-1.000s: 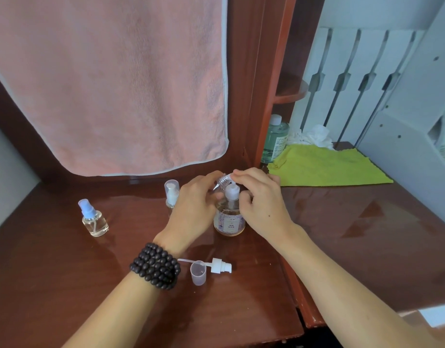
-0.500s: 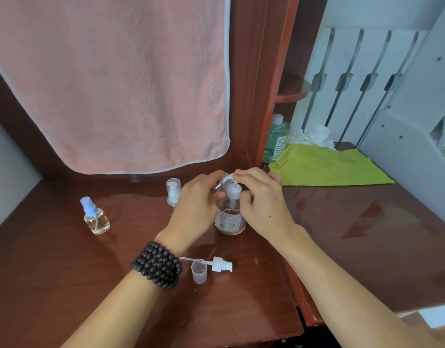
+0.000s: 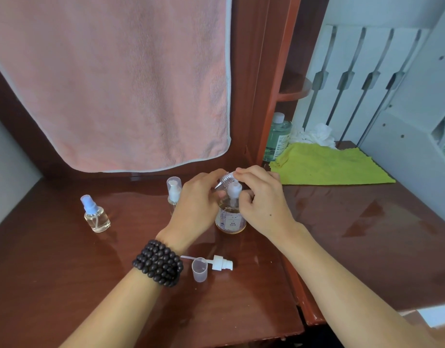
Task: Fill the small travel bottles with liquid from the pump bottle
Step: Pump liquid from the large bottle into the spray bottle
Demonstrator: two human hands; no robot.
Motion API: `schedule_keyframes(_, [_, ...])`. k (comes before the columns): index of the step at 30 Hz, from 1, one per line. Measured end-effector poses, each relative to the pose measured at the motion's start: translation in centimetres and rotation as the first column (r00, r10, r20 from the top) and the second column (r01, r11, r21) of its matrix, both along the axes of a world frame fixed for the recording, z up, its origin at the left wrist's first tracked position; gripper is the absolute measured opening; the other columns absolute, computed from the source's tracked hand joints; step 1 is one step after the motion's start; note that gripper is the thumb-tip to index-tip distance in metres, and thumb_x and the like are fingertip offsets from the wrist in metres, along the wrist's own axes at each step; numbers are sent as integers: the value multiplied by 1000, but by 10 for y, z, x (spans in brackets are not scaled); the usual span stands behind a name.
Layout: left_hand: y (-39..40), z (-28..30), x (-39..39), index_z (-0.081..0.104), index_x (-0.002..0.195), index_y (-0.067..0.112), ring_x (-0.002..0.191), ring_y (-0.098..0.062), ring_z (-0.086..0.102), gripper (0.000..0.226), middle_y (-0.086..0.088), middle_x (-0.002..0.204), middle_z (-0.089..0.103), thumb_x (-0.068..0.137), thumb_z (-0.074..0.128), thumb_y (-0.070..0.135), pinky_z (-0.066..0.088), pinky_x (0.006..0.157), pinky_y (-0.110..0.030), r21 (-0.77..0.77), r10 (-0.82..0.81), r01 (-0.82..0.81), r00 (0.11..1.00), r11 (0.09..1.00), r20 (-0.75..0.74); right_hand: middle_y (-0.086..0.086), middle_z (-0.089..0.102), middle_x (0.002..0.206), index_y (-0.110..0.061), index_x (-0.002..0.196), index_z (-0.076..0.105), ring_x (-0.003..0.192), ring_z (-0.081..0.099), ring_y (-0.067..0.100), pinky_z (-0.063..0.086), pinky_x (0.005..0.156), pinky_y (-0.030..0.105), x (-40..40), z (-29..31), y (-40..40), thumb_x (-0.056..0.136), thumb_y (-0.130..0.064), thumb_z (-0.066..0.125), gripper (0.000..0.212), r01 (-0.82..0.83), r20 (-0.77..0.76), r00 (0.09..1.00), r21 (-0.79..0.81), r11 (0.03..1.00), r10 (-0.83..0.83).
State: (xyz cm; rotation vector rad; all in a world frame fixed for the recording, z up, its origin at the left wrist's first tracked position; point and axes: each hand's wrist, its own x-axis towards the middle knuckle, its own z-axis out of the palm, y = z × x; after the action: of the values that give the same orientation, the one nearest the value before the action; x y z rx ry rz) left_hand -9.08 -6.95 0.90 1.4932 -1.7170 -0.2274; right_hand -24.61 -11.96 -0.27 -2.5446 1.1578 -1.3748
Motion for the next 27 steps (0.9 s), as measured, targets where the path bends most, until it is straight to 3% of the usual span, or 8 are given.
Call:
schedule_keyframes(7, [0,-4,-1,68,118,22,80,-9,55,37,-2,84,62,88,64,0,37,76,-9,11,17,-17,1000,1000,5,2,70,103,-6,101,75,95,67,18,39,84,34,1,-2,-2,65,5,46,47,10,-4,1000,27,1000,-10])
schedule_keyframes(13, [0,-8,-3,68,120,19,81,-18,59,42,-5,85,61,85,66,-4,48,81,-32,17,26,-26,1000,1000,-13,2,69,101,-6,99,75,92,68,20,43,82,38,3,-4,-1,65,5,44,47,6,-25,1000,43,999,-5])
schedule_keyframes(19, [0,-1,-1,68,118,24,84,-14,58,39,-2,85,60,88,64,-1,38,79,-10,-11,8,-9,1000,1000,-5,1,69,110,-7,106,74,96,67,15,41,88,34,2,-3,3,66,3,50,47,4,39,999,23,1000,-5])
schedule_keyframes(27, [-1,-6,-3,69,116,23,79,-7,55,39,0,80,57,86,65,-2,38,74,-11,9,21,-21,1000,1000,1,-1,68,102,-8,99,75,93,68,16,39,84,38,3,-5,2,65,1,49,44,11,-5,1000,76,997,-11])
